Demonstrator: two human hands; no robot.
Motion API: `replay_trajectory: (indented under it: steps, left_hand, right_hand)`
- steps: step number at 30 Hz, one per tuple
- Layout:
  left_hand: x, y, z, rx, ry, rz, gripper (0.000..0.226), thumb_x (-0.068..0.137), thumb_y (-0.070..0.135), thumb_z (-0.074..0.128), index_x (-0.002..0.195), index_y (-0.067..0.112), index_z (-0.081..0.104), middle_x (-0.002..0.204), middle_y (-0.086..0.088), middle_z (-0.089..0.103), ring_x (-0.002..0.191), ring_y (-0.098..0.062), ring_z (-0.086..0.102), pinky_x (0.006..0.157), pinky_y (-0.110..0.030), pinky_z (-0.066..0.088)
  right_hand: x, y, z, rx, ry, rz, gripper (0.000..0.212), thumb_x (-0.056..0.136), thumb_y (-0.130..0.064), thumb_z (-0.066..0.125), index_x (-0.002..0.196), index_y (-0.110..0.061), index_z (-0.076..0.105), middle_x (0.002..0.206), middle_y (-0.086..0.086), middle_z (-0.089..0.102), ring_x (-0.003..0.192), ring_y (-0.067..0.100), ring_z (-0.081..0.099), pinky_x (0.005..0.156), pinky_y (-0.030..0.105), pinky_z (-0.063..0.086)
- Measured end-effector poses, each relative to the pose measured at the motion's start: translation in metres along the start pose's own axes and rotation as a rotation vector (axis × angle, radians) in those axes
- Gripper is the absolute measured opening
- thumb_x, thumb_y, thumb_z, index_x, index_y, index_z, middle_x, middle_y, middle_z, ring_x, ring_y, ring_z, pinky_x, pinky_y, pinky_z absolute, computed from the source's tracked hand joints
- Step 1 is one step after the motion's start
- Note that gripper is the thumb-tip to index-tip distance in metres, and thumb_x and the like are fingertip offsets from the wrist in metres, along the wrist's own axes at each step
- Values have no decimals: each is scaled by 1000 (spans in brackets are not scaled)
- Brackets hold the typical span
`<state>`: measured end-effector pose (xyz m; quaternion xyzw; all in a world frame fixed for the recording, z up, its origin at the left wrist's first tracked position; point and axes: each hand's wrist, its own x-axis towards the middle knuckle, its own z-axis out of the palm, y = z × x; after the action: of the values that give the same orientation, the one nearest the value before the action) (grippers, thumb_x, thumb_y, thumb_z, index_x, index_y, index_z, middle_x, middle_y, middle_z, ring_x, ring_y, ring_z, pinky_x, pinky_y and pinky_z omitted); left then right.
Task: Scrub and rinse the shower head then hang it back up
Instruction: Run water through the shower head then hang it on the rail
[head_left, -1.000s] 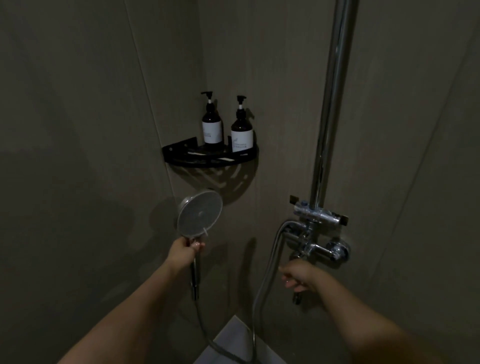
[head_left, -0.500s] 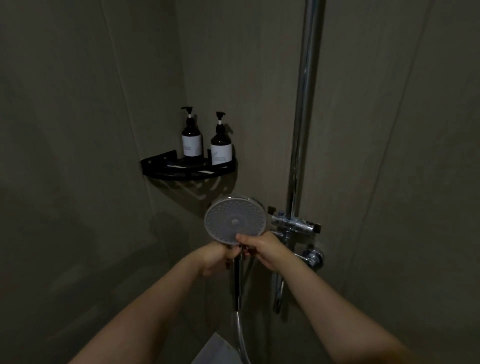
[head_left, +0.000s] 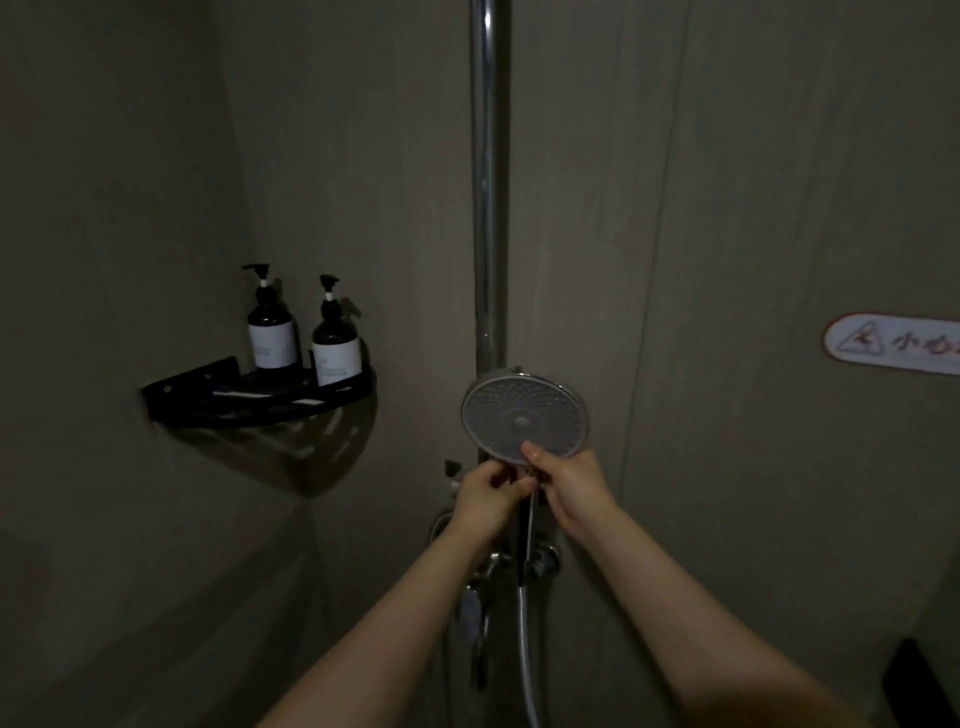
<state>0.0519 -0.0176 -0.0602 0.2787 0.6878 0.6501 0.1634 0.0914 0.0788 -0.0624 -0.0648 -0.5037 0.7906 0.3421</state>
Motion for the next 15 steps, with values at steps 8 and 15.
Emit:
replay_trajectory:
  steps: [8, 15]
  left_hand:
    - [47, 8, 31, 134, -42, 127, 26, 82, -12, 56, 107, -10, 62, 106, -18, 66, 93, -16, 56, 71, -13, 41]
    - [79, 0, 31, 104, -72, 144, 23, 83, -1, 62, 106, -3, 64, 95, -9, 65, 88, -16, 58, 70, -16, 39]
  right_hand:
    - [22, -22, -33, -338, 24, -113, 39, 73, 20, 59, 105, -2, 61, 89, 1, 71, 74, 0, 68, 69, 13, 52]
    - [10, 24, -67, -772, -33, 277, 41, 71, 24, 54, 99, -6, 53, 71, -1, 60, 53, -3, 58, 58, 16, 45]
